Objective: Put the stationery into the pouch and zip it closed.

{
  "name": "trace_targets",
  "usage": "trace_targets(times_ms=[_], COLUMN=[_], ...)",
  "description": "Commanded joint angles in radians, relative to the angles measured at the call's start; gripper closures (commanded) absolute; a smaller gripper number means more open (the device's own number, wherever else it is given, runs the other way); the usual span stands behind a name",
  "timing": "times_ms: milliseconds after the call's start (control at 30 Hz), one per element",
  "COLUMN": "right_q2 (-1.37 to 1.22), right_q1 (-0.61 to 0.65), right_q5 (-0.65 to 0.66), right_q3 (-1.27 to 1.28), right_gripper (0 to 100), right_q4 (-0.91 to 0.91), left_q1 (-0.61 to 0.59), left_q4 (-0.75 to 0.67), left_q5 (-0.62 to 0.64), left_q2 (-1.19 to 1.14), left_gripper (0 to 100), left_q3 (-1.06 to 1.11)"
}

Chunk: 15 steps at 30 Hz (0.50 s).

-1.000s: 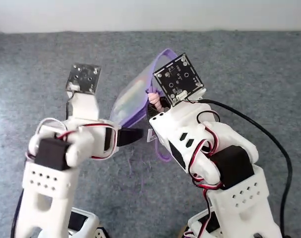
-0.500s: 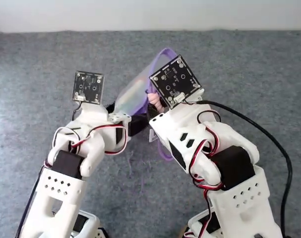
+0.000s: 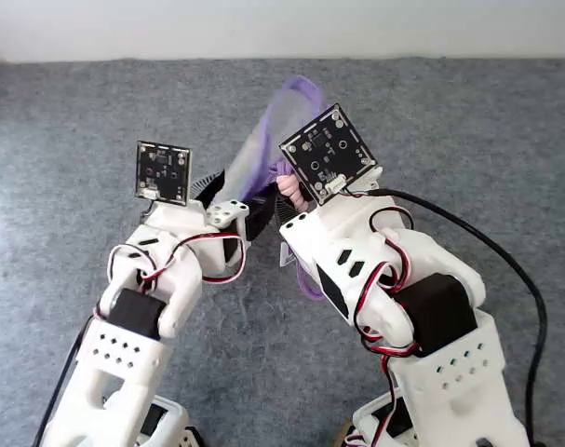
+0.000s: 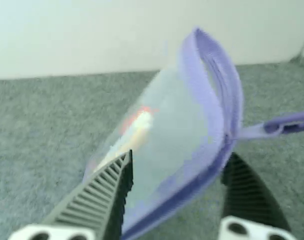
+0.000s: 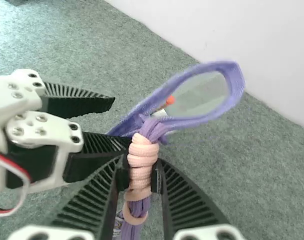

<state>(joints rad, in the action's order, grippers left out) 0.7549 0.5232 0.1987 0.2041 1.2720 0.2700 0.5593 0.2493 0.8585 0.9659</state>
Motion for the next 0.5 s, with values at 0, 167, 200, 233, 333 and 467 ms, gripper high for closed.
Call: trace_targets(times_ms=[0, 167, 200, 233, 333, 467], right_q2=[-0.002, -0.002, -0.002, -0.002, -0.004, -0.004], right_q1=[-0.007, -0.01, -0.01, -0.01, -0.01, -0.01], right_q5=[0.009, 0.009, 0.009, 0.009, 0.009, 0.009], right_q3=[-0.054, -0.054, -0.054, -0.054, -0.052, -0.052], right_gripper=[99.1, 99.1, 99.1, 99.1, 99.1, 99.1], right_q4=[0.004, 0.004, 0.004, 0.004, 0.004, 0.004], left_q1=[0.032, 0.066, 0.066, 0.066, 0.066, 0.068], left_q4=[-0.041, -0.043, -0.043, -0.043, -0.061, -0.107], left_q5=[0.008, 0.009, 0.009, 0.009, 0.009, 0.009], left_q2=[0.018, 0.018, 0.018, 0.018, 0.023, 0.025], left_gripper=[78, 78, 78, 78, 78, 78], left_q3=[-0.007, -0.007, -0.007, -0.007, -0.012, -0.012])
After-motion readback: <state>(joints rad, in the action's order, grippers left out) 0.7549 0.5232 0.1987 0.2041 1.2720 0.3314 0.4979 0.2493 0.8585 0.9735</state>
